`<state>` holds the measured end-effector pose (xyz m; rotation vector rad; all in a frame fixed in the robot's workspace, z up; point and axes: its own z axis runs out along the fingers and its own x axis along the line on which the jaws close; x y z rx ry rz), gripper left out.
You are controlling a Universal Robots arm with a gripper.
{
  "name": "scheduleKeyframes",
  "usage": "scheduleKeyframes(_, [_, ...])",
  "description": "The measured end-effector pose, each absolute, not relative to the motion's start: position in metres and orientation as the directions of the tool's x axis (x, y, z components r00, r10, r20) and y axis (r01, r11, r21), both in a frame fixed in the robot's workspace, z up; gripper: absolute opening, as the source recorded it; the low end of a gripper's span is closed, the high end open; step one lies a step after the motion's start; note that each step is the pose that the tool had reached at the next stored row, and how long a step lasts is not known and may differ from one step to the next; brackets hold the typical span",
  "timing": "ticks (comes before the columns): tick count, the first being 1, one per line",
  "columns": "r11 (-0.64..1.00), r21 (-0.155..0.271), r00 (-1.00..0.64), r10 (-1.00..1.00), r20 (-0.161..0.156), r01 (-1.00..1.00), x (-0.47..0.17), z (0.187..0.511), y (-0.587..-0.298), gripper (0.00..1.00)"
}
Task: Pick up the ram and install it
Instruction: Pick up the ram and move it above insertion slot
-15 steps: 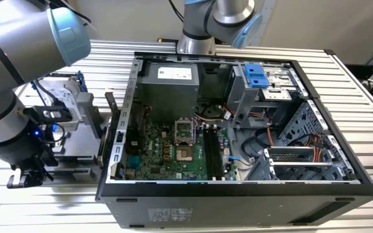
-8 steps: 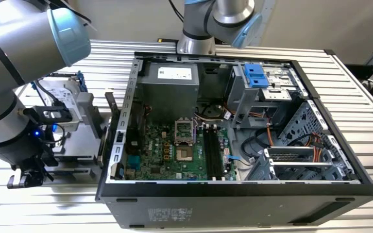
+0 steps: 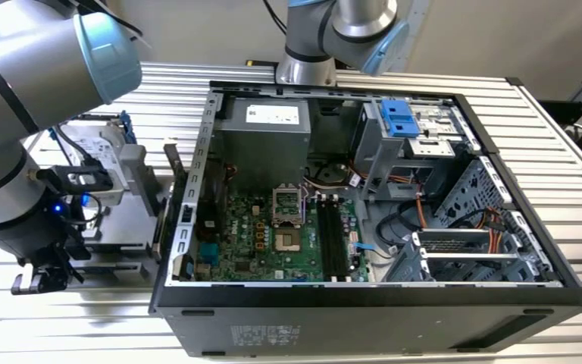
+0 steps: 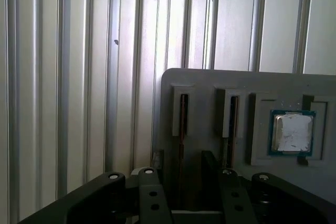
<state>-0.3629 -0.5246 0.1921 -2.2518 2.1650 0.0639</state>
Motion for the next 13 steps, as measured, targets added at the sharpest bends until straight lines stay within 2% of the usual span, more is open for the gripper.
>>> scheduleKeyframes(2, [-0.04,0.016,0.039,-0.998,-0.041,-0.999,-0.3629,0.192,-0.5246,1.0])
scheduleKeyframes(3, [-0.04,0.016,0.039,-0.998,-0.041,-0.999,-0.3629,0.192,-0.5246,0.0])
scheduleKeyframes(13, [-0.04,0.016,0.039,-0.998,-0.041,-0.999,-0.3629,0.1918,-0.5246,0.0])
